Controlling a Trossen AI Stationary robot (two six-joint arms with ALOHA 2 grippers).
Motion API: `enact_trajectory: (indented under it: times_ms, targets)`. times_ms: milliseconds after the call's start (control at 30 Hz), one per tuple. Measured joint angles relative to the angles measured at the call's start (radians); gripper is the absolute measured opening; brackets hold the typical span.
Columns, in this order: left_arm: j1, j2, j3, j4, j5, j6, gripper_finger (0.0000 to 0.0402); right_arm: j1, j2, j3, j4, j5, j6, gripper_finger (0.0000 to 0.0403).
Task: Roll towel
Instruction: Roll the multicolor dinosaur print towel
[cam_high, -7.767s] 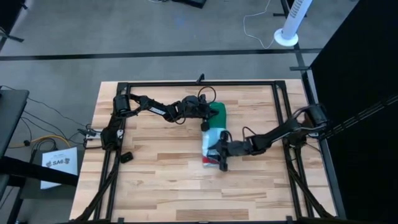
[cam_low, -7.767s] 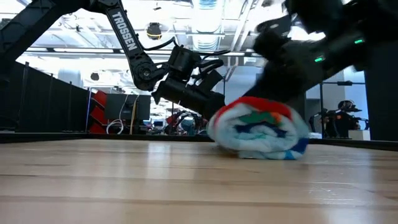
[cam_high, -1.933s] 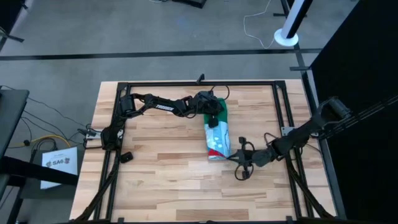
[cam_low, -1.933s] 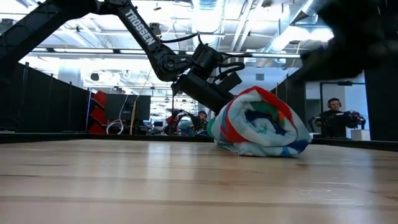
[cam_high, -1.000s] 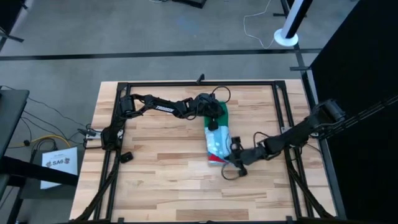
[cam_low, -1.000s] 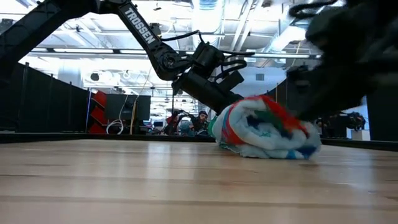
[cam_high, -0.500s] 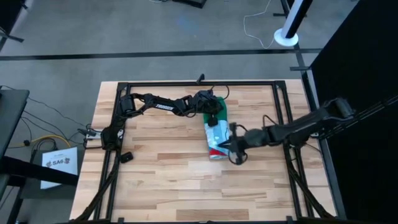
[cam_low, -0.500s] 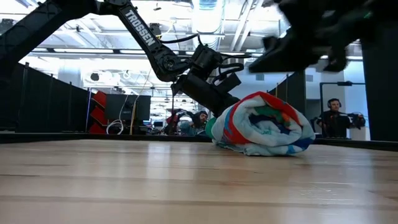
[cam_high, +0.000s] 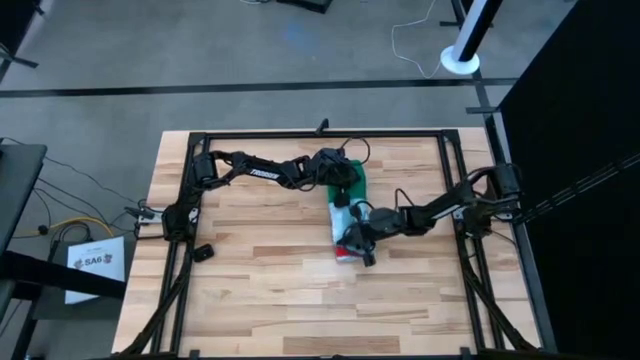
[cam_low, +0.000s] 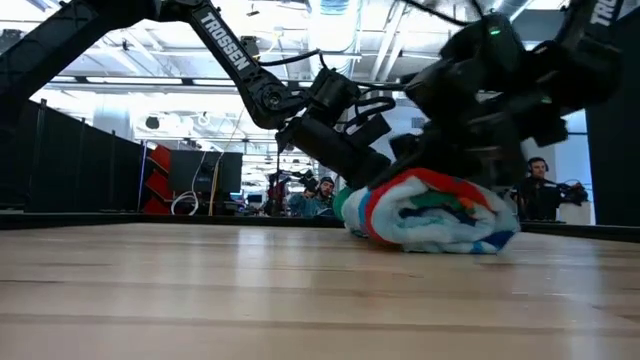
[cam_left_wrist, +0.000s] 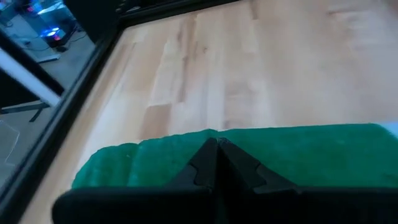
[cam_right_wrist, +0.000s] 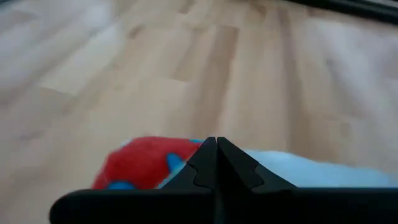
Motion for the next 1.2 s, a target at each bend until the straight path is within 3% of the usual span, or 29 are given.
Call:
enact_trajectory:
  times_ms: [200, 400, 567, 700, 900, 1167, 1200]
  targets:
    - [-0.003, 0.0, 0.0, -0.005, 0.014, 0.007, 0.0, 0.1, -0.053, -0.096, 0.074, -0.008, 0.206, 0.0]
    - [0.003, 0.0, 0.0, -0.005, -0.016, 0.011, 0.0, 0.148, -0.243, -0.163, 0.013, -0.057, 0.239, 0.0]
    - [0.003, 0.0, 0.0, -0.004, -0.025, 0.01, 0.0, 0.018, -0.453, -0.27, 0.071, 0.014, 0.164, 0.0]
    - [0.003, 0.0, 0.001, -0.005, -0.022, 0.004, 0.0, -0.114, -0.5, -0.327, 0.176, 0.027, 0.071, 0.0]
    - [0.003, 0.0, 0.006, -0.01, -0.018, -0.005, 0.0, -0.198, -0.359, -0.35, 0.346, -0.101, 0.02, 0.0]
    - [0.004, 0.0, 0.006, -0.01, -0.016, -0.009, 0.0, -0.21, 0.078, -0.355, 0.856, -0.162, 0.041, 0.0]
    - [0.004, 0.0, 0.006, -0.01, -0.015, -0.01, 0.0, -0.211, 0.112, -0.341, 0.848, -0.166, 0.044, 0.0]
